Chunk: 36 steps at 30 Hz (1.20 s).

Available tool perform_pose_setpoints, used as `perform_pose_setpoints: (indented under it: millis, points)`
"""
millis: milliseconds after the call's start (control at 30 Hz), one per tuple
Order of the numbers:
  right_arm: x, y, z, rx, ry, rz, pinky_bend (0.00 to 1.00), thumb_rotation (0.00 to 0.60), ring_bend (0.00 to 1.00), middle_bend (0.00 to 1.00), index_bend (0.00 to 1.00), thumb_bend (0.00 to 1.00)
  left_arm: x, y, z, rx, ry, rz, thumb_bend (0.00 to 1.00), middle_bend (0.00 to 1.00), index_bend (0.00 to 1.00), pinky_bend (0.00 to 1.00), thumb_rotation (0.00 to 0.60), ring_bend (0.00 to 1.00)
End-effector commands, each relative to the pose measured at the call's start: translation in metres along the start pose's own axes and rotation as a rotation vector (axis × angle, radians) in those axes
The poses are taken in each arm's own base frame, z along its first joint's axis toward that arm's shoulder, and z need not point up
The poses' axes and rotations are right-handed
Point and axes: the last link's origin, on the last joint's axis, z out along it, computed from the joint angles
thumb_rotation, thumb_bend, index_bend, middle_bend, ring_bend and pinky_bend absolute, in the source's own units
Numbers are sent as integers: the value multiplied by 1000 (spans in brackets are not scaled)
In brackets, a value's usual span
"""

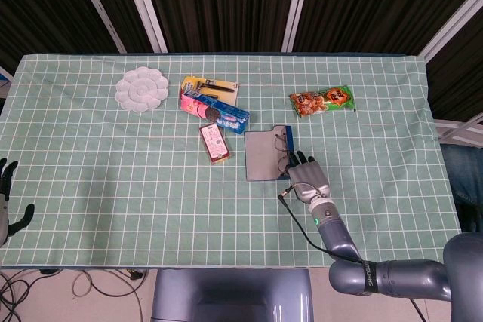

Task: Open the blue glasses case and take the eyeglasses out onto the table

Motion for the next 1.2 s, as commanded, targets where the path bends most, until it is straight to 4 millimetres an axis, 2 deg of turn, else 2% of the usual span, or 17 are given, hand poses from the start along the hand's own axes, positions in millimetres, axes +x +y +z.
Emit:
perform_pose_setpoints:
  millis: [33, 600, 1200]
  points:
    - [-3, 6, -2, -10, -8, 1, 200, 600, 0, 0, 322, 780, 0, 0, 0, 1, 0, 1, 327, 0, 54, 0, 600, 0]
    - [-5, 41, 0, -94, -36, 26, 200, 600, 0, 0, 322, 780, 0, 0, 0, 1, 2, 1, 327, 0, 54, 0, 600, 0]
    - [-6, 61, 11, -167, -50, 34, 199, 600, 0, 0, 323, 804, 0, 1, 0, -1, 2, 0, 326, 0, 54, 0, 600, 0]
